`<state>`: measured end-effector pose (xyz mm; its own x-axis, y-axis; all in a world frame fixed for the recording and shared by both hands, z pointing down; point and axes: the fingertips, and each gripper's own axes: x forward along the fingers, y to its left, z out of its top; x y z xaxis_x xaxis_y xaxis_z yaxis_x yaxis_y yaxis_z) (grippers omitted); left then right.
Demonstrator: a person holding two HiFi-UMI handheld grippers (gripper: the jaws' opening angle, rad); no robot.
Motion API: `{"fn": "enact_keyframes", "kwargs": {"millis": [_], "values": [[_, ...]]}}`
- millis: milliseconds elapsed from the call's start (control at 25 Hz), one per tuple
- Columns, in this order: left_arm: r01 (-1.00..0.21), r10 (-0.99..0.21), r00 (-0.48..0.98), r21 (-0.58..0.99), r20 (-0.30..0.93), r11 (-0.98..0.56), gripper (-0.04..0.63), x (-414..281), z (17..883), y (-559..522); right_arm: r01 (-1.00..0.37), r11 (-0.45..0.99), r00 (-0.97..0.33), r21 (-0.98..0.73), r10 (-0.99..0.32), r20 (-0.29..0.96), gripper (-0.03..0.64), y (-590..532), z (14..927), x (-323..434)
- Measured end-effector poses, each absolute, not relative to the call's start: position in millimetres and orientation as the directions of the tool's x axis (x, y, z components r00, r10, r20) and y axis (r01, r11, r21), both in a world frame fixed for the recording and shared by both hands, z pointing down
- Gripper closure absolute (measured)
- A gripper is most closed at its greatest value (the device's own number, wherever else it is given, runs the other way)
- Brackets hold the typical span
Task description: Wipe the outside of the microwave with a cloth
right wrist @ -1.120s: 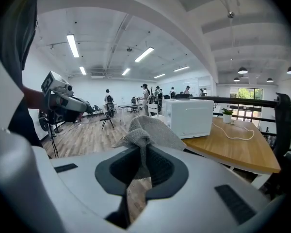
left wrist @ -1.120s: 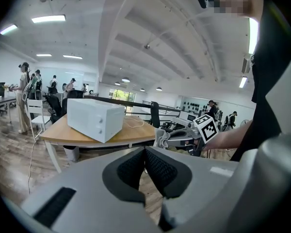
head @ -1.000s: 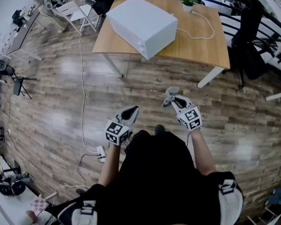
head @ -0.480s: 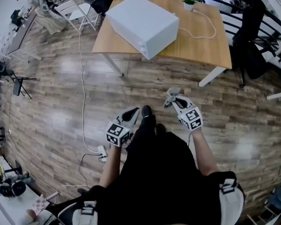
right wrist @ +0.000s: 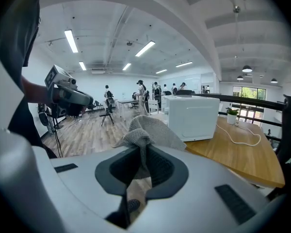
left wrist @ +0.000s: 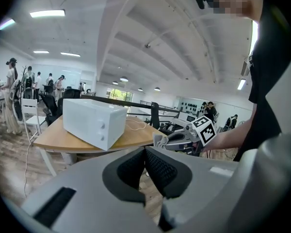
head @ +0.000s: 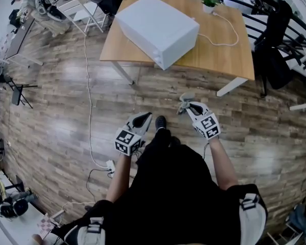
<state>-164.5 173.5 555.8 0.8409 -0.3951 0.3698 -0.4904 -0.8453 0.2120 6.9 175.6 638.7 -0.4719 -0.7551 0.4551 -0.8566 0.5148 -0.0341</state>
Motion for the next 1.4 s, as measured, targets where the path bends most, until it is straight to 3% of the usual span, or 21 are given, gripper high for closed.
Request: {"fn": "enact_keyframes", "kwargs": {"millis": [400, 1400], "values": [[-0.456, -0.348, 0.856, 0.240, 0.381, -0.857, 0.594, -157.9, 562.0, 115.1, -0.870, 0.490, -0.446, -0.048, -0.743, 0.498, 0.584, 126.1, 643.3, 8.9], [-0.299, -0.211, 0.922, 0.253, 0.324, -0.920, 0.594, -142.9, 566.5, -33.3, -0.939, 0.343, -0.312, -0.016, -0.832, 0.458, 0.584, -8.5, 630.9, 5.9]]}}
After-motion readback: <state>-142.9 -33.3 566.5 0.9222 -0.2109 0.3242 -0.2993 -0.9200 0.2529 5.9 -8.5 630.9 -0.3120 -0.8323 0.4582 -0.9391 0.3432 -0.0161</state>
